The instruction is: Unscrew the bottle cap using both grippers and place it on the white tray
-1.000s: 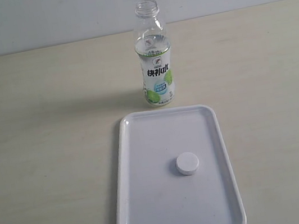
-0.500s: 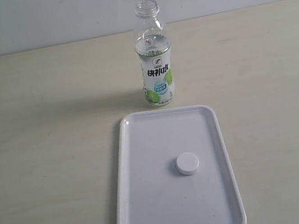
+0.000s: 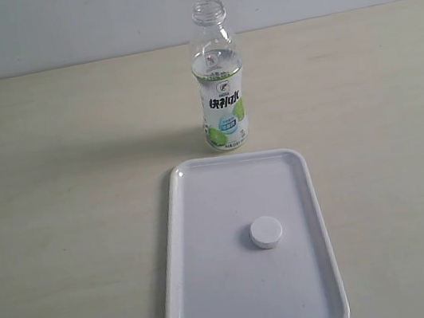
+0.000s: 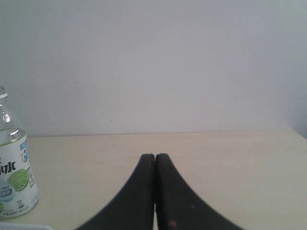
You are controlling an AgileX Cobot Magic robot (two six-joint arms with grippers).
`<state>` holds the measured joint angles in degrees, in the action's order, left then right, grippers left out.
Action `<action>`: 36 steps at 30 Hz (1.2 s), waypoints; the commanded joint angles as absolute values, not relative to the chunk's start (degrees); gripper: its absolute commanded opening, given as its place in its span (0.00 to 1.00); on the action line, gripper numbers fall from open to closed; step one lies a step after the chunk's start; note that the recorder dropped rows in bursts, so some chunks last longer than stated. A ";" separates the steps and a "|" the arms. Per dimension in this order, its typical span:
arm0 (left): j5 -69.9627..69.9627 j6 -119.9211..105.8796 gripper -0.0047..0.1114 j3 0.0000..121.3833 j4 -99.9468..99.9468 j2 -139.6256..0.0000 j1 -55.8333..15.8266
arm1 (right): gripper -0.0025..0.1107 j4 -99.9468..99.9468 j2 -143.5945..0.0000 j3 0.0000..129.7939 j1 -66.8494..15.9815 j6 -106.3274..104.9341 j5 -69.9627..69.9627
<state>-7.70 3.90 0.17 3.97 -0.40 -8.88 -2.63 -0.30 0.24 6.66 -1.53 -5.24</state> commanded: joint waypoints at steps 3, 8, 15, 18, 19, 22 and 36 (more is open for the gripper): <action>-8.45 3.72 0.04 0.00 4.62 0.00 -7.46 | 0.02 -2.76 0.00 0.00 7.07 -1.83 -4.94; -8.44 3.55 0.04 0.00 4.62 0.00 -7.19 | 0.02 -2.76 0.00 0.00 7.07 -1.83 -4.94; -8.44 3.55 0.04 0.00 4.62 0.00 -7.19 | 0.02 -2.76 0.00 0.00 7.07 -1.83 -4.94; -8.44 3.55 0.04 0.00 4.62 0.00 -7.19 | 0.02 -2.76 0.00 0.00 7.07 -1.83 -4.94; -8.44 3.43 0.04 0.00 4.62 0.00 -7.19 | 0.02 -2.76 0.00 0.00 7.07 -1.83 -4.94; -8.44 3.43 0.04 0.00 4.62 0.00 -7.19 | 0.02 -2.76 0.00 0.00 7.07 -1.83 -4.94; -8.44 3.43 0.04 0.00 4.62 0.00 -7.19 | 0.02 -2.76 0.00 0.00 7.07 -1.83 -4.94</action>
<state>-8.46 3.54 0.17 4.13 -0.40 -7.27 -2.63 -0.30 0.24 6.66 -1.53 -5.24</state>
